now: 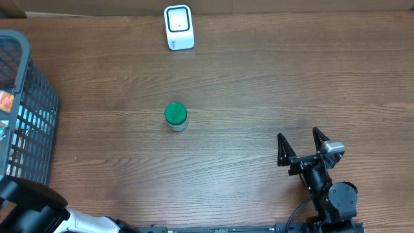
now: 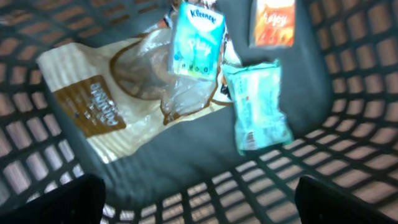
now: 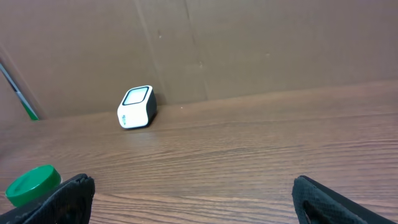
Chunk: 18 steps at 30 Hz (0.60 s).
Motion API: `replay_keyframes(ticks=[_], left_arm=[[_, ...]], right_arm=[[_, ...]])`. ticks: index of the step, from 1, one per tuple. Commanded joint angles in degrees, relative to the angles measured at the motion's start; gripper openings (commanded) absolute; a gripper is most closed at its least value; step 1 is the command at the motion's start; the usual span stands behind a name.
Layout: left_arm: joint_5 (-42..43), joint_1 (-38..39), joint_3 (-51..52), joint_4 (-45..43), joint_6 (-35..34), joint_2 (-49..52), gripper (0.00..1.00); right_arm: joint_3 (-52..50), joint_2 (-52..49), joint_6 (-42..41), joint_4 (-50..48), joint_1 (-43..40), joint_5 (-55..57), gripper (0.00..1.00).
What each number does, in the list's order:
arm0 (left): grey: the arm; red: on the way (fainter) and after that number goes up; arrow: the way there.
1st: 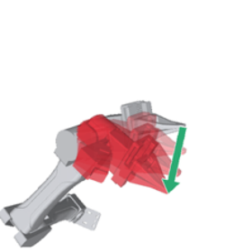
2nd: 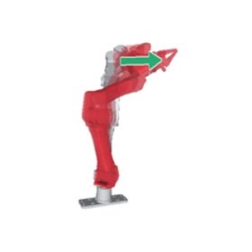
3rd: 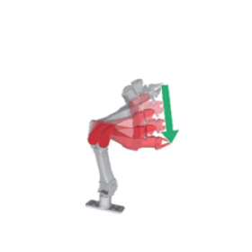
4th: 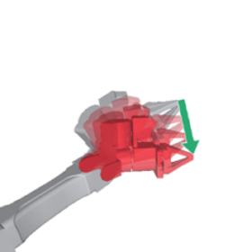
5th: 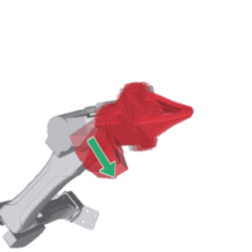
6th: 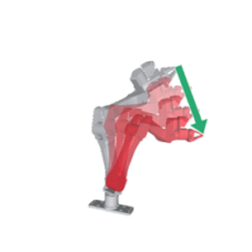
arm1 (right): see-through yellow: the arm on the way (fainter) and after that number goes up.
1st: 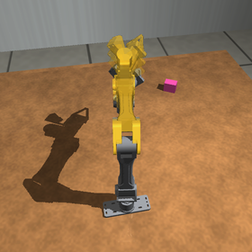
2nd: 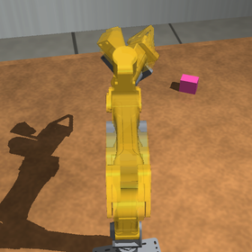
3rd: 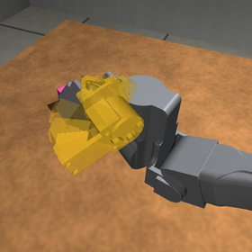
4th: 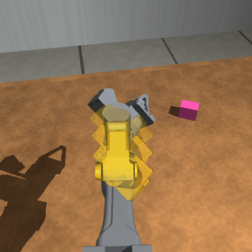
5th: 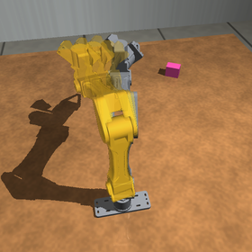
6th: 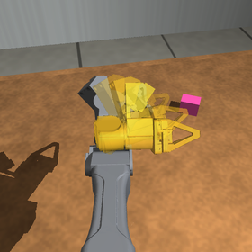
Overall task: Scan the item barcode
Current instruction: 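Reach into the basket and grasp the Kleenex tissue pack with left gripper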
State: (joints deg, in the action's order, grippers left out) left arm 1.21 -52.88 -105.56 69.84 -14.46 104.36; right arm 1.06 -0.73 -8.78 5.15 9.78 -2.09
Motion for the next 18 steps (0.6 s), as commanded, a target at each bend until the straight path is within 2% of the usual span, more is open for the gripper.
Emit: replay_keyframes(ticks=[1,9,18], left_arm=[[-2.89,0.02,6.75,-5.27,7.48,0.37,0.99],[-4.70,0.02,17.92,-21.49,10.25,0.57,0.94],[-6.01,0.02,18.88,-29.29,10.47,5.97,0.92]], right_arm=[[-0.59,0.57,0.17,-0.37,-0.22,0.55,1.00],[-0.59,0.57,0.17,-0.35,-0.22,0.52,1.00],[-0.59,0.57,0.17,-0.37,-0.22,0.55,1.00]])
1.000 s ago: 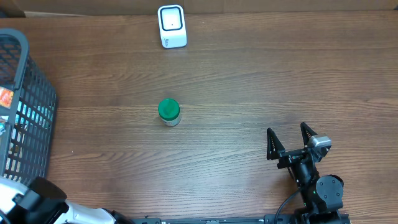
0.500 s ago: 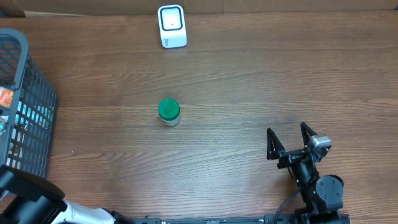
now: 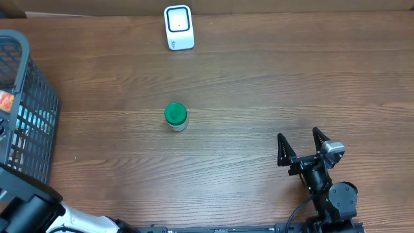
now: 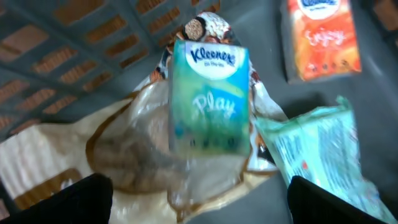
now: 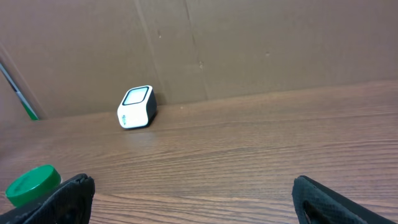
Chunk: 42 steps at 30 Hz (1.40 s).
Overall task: Scan the item barcode
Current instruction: 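Reach into the basket and grasp the Kleenex tissue pack with left gripper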
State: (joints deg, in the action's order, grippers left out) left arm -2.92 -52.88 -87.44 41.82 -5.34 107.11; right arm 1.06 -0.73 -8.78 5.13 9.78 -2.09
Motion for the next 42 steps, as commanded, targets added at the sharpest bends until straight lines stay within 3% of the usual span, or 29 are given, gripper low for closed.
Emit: replay_keyframes(ticks=[1,10,15,20,29,36,42], left_arm=[[-2.16,0.04,0.74,-2.34,1.57,4.37,0.91],[-2.01,0.66,0.72,-8.28,2.84,8.98,0.88],[-1.95,1.79,0.72,-10.99,2.82,8.98,0.72],[-1.92,3.37,0.72,-11.69,2.80,9.01,0.47],[-3.04,4.39,0.72,-11.56,2.82,11.85,0.48],[-3.06,4.52,0.63,-11.17,2.82,12.13,0.05],[-3.04,4.61,-2.43,-6.80,2.78,10.93,0.04]], right_arm=[[-0.59,0.57,0.17,-0.35,-0.22,0.52,1.00],[-0.59,0.57,0.17,-0.33,-0.22,0.52,1.00],[-0.59,0.57,0.17,-0.35,-0.22,0.52,1.00],[-0.59,0.57,0.17,-0.33,-0.22,0.52,1.00],[-0.59,0.57,0.17,-0.35,-0.22,0.52,1.00],[-0.59,0.57,0.17,-0.33,-0.22,0.52,1.00],[-0.59,0.57,0.17,-0.35,-0.22,0.52,1.00]])
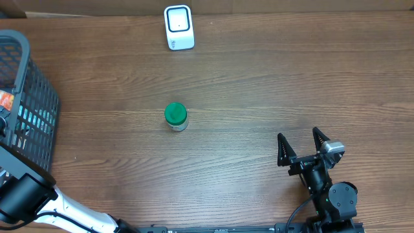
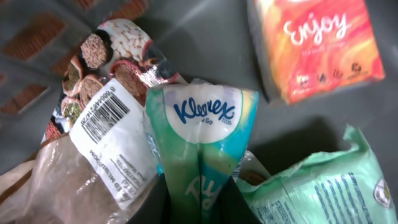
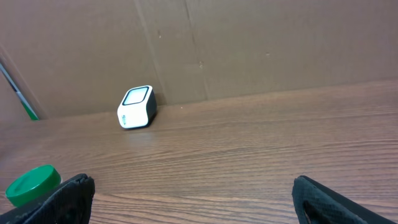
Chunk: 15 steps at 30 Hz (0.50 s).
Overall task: Scan the item barcode
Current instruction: 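Reach into the basket and grasp the Kleenex tissue pack with left gripper, then carry the tissue pack to the scanner and place it beside the jar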
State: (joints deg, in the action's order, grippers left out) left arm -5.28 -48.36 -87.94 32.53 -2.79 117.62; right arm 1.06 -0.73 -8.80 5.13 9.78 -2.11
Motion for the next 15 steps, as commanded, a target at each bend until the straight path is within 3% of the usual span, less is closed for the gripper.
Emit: replay_keyframes(ticks=[1,9,15], left_arm=[[-0.68,0.11,-2.75,3.54,0.15,-0.04,0.04],[0.28,0.72,-13.44,12.41,-6.62,-8.22,0.04],[8.41,3.19,-17.81,13.09,-10.91,-19.39,0.04]], right_arm=[[-0.59,0.57,0.20,-0.33,-0.22,0.55,1.00],[-0.59,0.57,0.20,-0.35,-0.22,0.55,1.00],[-0.59,0.57,0.20,-0.35,-0.22,0.55,1.00]])
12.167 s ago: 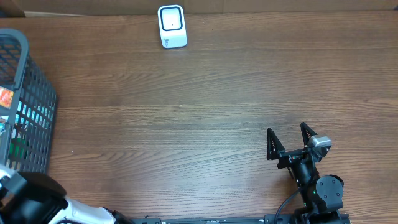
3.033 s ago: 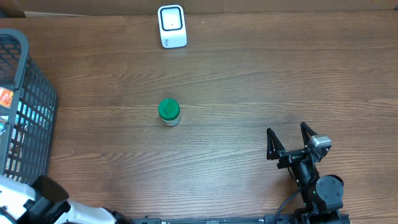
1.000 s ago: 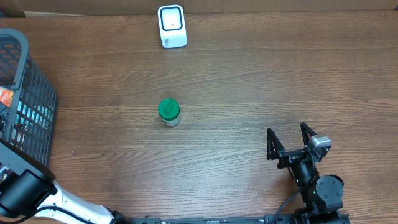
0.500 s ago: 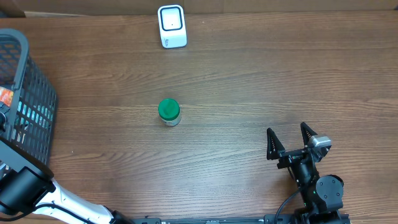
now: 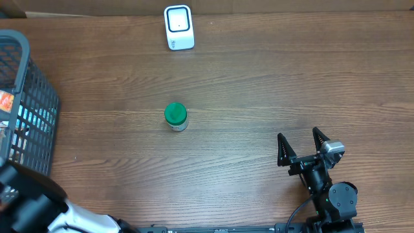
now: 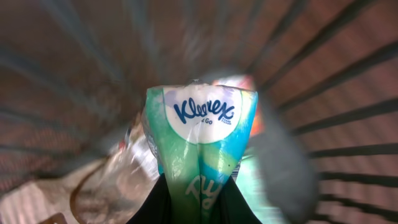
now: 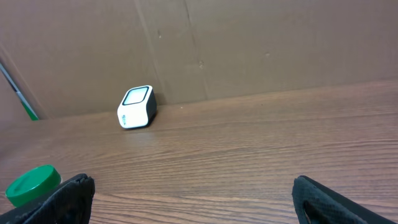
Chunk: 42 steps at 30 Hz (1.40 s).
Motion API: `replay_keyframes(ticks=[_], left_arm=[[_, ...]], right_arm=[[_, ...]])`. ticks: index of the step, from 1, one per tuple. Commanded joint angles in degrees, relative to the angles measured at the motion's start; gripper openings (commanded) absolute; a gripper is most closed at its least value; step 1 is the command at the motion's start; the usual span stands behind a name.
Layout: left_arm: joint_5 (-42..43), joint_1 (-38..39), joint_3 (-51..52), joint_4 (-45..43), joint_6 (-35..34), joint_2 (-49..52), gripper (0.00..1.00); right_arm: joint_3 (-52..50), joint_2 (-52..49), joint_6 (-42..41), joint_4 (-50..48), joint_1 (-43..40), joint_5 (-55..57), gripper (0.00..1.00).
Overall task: Scan the item barcode
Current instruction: 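Carry the tissue pack to the scanner and place it beside the jar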
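A green and blue Kleenex tissue pack (image 6: 200, 124) fills the middle of the left wrist view, with my left gripper (image 6: 198, 194) shut on its lower end. It hangs inside the grey mesh basket (image 6: 348, 124), above the blurred items on the basket floor. The white barcode scanner (image 5: 178, 27) stands at the table's far edge, also visible as the scanner (image 7: 136, 107) from the right wrist. My right gripper (image 5: 301, 147) rests open near the front right, nothing between its fingers. Only the left arm (image 5: 29, 207) shows overhead, at the lower left.
A green-lidded jar (image 5: 175, 116) stands in the middle of the table, left of the right gripper. The grey basket (image 5: 29, 103) occupies the left edge, holding an orange pack (image 5: 5, 101) and other packets. A brown wall rises behind the scanner.
The left gripper, still shut on the Kleenex pack, has risen: the other packets now lie farther below and blurred. The left arm has shifted in the overhead view. The right arm is unmoved.
The left gripper was open high over the basket's packets. Then it was open closer over the Kleenex pack. Then it was shut on the pack among the other items, and now holds it raised inside the basket. The right gripper stayed open and still throughout.
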State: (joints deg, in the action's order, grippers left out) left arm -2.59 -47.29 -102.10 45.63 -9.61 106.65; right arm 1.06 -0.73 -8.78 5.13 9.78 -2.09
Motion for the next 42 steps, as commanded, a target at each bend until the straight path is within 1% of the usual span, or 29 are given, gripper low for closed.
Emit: replay_keyframes(ticks=[1,2,3,6,8,11,14,18,20,22,25,30,32,37,39,40,41,42], left_arm=[[7.37,2.82,-3.91,0.02,-4.79,-10.49,0.04],[9.33,3.63,-3.93,0.04,-5.64,-12.66,0.04],[13.94,5.88,-3.93,0.87,-6.34,-16.94,0.04],[19.30,10.95,-3.93,4.00,-6.32,-21.88,0.04],[20.83,15.76,-3.91,7.41,-6.34,-23.98,0.04],[20.68,25.42,-3.91,13.35,-6.29,-24.92,0.04],[20.00,35.69,-3.10,16.81,-6.27,-23.67,0.04],[19.87,49.31,-1.51,17.14,-6.32,-19.50,0.04],[18.53,54.71,-1.51,17.05,-6.58,-16.39,0.04],[15.76,59.60,-1.51,17.05,-8.61,-12.74,0.04],[14.19,65.68,-1.51,16.85,-10.01,-6.73,0.04],[14.21,72.46,-1.51,17.03,-13.46,3.39,0.04],[14.23,74.29,-1.51,17.18,-15.17,7.04,0.04],[15.78,77.46,-1.51,17.20,-16.35,14.34,0.04],[15.76,78.47,-1.51,17.11,-17.05,17.44,0.08],[15.80,78.55,-1.51,17.11,-17.68,18.14,0.12],[15.91,78.58,-1.51,17.11,-17.90,18.64,0.19],[16.15,78.55,-1.51,17.05,-17.88,18.91,0.29]], right_arm=[[-0.59,0.57,0.17,-0.33,-0.22,0.52,1.00],[-0.59,0.57,0.20,-0.33,-0.22,0.52,1.00],[-0.59,0.57,0.17,-0.35,-0.22,0.52,1.00],[-0.59,0.57,0.17,-0.35,-0.22,0.52,1.00],[-0.59,0.57,0.17,-0.35,-0.22,0.52,1.00],[-0.59,0.57,0.17,-0.35,-0.22,0.55,1.00],[-0.59,0.57,0.17,-0.35,-0.22,0.52,1.00],[-0.59,0.57,0.17,-0.33,-0.22,0.55,1.00],[-0.59,0.57,0.17,-0.33,-0.22,0.52,1.00],[-0.59,0.57,0.17,-0.35,-0.22,0.52,1.00],[-0.59,0.57,0.17,-0.35,-0.22,0.55,1.00],[-0.59,0.57,0.17,-0.33,-0.22,0.52,1.00],[-0.59,0.57,0.17,-0.35,-0.22,0.52,1.00],[-0.59,0.57,0.17,-0.33,-0.22,0.52,1.00],[-0.59,0.57,0.17,-0.35,-0.22,0.52,1.00],[-0.59,0.57,0.20,-0.35,-0.22,0.52,1.00],[-0.59,0.57,0.17,-0.33,-0.22,0.52,1.00],[-0.59,0.57,0.20,-0.35,-0.22,0.52,1.00]])
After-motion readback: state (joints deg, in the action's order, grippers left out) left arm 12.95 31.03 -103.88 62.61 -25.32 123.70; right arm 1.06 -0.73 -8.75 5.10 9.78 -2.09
